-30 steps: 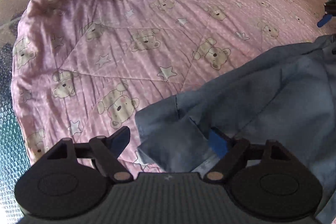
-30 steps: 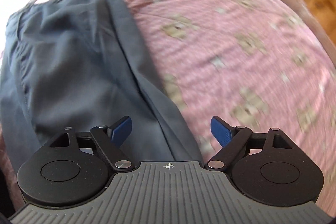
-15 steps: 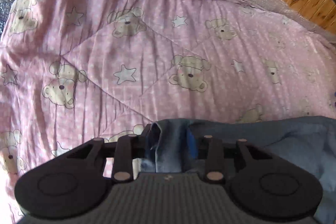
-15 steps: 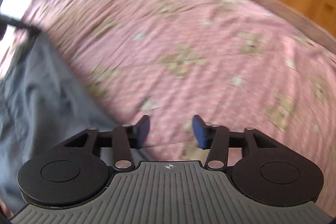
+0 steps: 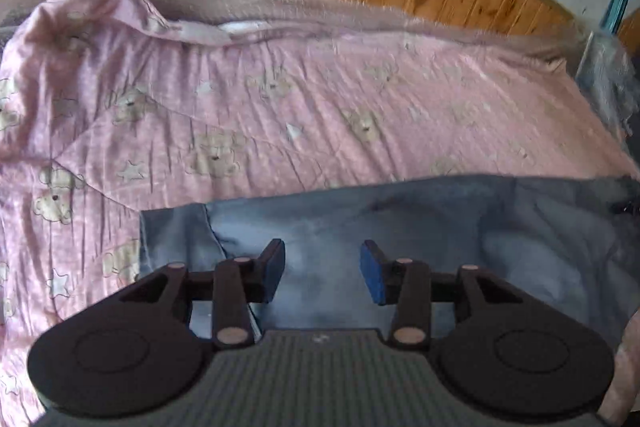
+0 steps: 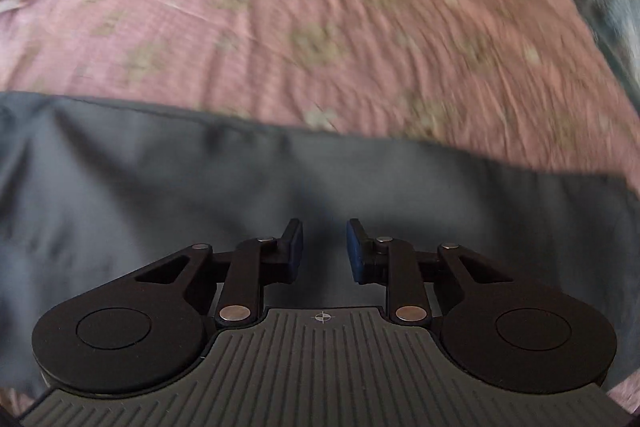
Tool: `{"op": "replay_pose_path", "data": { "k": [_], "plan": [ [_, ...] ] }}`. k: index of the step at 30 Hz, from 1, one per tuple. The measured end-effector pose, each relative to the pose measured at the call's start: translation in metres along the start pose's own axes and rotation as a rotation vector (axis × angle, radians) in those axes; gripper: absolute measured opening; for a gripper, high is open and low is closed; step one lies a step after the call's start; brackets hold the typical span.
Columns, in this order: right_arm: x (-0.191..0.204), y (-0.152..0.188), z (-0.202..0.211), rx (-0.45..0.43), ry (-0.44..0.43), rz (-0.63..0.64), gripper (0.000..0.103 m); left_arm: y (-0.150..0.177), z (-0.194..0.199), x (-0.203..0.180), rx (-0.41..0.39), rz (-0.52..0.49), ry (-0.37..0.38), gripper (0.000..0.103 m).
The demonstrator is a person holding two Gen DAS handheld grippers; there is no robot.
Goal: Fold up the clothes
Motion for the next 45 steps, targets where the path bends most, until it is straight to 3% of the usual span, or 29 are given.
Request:
{"op": "replay_pose_path", "data": {
  "k": [1,2,3,6,8,9,10,12,15,18,21,22,23,27,29,31,33,35,36,37,39,40,42,45],
  "plan": [
    [-0.009,-0.002,-0.011,-0.008,0.021,-0.035,0.029,0.001,-0.016,-0.002,0.032,0.001,-0.065,0.041],
    [-0.017,-0.009,-0.015,-0.042,0.048,-0.076,0.035,0.002,-0.028,0.002,0.054,0.029,-0.117,0.021],
    [-0.027,-0.018,-0.02,-0.05,0.074,-0.12,0.041,0.003,-0.037,0.01,0.07,0.075,-0.162,0.012],
    [-0.056,-0.039,-0.029,-0.06,0.073,-0.217,0.047,-0.004,-0.044,0.009,0.092,0.084,-0.271,0.004],
    [-0.074,-0.047,-0.03,-0.064,0.04,-0.262,0.039,-0.01,-0.038,-0.005,0.129,0.062,-0.365,0.004],
    [-0.082,-0.047,-0.021,-0.091,0.017,-0.274,0.033,-0.011,-0.026,-0.013,0.121,0.055,-0.39,0.006],
    [-0.091,-0.044,-0.006,-0.141,-0.003,-0.282,0.036,-0.012,-0.01,-0.021,0.098,0.052,-0.4,0.022],
    [-0.112,-0.03,0.022,-0.212,-0.014,-0.302,0.045,-0.012,0.023,-0.038,0.051,0.061,-0.398,0.043],
    [-0.16,-0.007,0.018,-0.163,0.097,-0.276,0.045,0.003,0.065,-0.058,0.038,0.15,-0.33,0.043],
    [-0.209,0.012,0.011,-0.122,0.193,-0.258,0.043,0.028,0.079,-0.072,0.091,0.26,-0.323,0.044],
    [-0.266,0.0,-0.017,-0.139,0.169,-0.318,0.063,0.056,0.088,-0.076,0.15,0.425,-0.343,0.044],
    [-0.277,-0.006,-0.019,-0.139,0.165,-0.325,0.063,0.065,0.094,-0.077,0.157,0.48,-0.334,0.044],
    [-0.279,-0.009,-0.015,-0.139,0.161,-0.31,0.062,0.073,0.1,-0.076,0.161,0.531,-0.329,0.044],
    [-0.285,-0.017,0.005,-0.152,0.13,-0.259,0.039,0.109,0.136,-0.067,0.169,0.64,-0.378,0.044],
    [-0.275,0.002,0.037,-0.232,0.021,-0.272,0.04,0.13,0.157,-0.056,0.172,0.695,-0.423,0.045],
    [-0.271,0.037,0.046,-0.213,-0.056,-0.293,0.047,0.152,0.175,-0.038,0.172,0.782,-0.462,0.048],
    [-0.277,0.071,0.029,-0.129,-0.038,-0.302,0.045,0.172,0.186,-0.018,0.168,0.878,-0.485,0.053],
    [-0.285,0.089,0.029,-0.174,0.001,-0.298,0.032,0.186,0.188,0.001,0.167,0.966,-0.477,0.056],
    [-0.285,0.086,0.031,-0.151,0.049,-0.321,0.032,0.189,0.185,0.008,0.166,0.996,-0.456,0.057],
    [-0.283,0.083,0.035,-0.14,0.089,-0.341,0.032,0.189,0.181,0.014,0.161,1.012,-0.429,0.059],
    [-0.268,0.075,0.048,-0.167,0.124,-0.36,0.05,0.185,0.169,0.019,0.156,1.014,-0.369,0.059],
    [-0.253,0.072,0.054,-0.185,0.115,-0.342,0.054,0.183,0.162,0.018,0.163,1.0,-0.342,0.059],
    [-0.221,0.067,0.064,-0.215,0.095,-0.31,0.06,0.179,0.146,0.012,0.195,0.966,-0.313,0.059],
    [-0.164,0.072,0.065,-0.214,0.055,-0.296,0.061,0.185,0.131,0.005,0.151,1.007,-0.232,0.059]
  ]
}}
Point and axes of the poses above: each gripper's, at about its wrist camera, not at the fingertips, and z roughly against the way its jaws point, x to its left, y to its underside, the point moved 2 cm from there along -z, roughly the way its jaws point, and after that the axes turned 6 degrees about -y, right-handed, at the moved point
